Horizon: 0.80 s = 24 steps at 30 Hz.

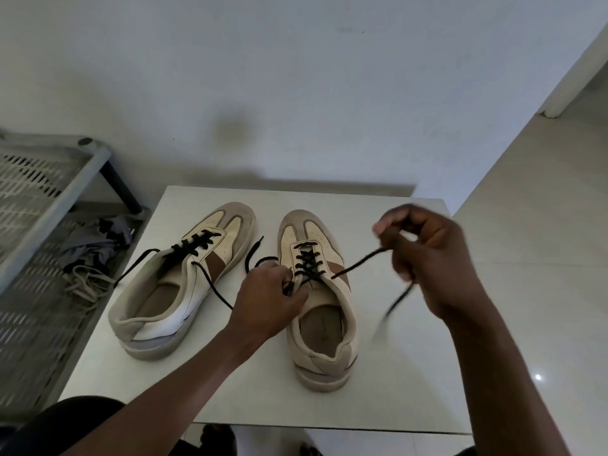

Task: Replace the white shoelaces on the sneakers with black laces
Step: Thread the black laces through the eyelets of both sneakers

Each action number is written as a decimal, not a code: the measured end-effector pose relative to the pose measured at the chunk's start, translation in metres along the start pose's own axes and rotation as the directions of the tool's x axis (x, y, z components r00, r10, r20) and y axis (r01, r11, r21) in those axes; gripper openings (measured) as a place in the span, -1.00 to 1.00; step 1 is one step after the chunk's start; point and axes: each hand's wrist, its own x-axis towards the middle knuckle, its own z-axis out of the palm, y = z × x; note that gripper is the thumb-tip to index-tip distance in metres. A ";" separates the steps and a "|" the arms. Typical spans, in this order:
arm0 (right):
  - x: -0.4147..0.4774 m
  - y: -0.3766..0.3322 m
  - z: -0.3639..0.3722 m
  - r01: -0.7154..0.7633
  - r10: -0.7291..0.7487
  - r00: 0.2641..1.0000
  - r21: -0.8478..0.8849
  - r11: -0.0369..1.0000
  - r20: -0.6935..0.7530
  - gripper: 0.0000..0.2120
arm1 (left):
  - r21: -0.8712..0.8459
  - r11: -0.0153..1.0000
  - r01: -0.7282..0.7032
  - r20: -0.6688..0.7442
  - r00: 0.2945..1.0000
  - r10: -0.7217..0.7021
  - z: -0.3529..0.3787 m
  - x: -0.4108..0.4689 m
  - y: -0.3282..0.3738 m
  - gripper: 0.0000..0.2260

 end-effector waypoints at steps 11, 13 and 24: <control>0.001 0.100 0.000 -0.121 0.334 0.936 -0.793 0.598 0.109 -0.52 | -0.014 1.000 0.014 0.246 0.969 -0.010 -0.022 0.013 -0.003 -0.68; -0.002 0.099 0.010 0.009 0.114 0.985 -0.693 0.721 0.131 -0.53 | -0.053 0.995 0.081 0.388 0.920 -0.054 -0.035 0.019 -0.006 -0.65; 0.001 0.083 0.016 -0.101 0.165 0.965 -0.289 0.952 0.205 -0.72 | -0.682 0.509 0.526 0.522 0.837 -0.165 -0.069 0.031 -0.008 -0.66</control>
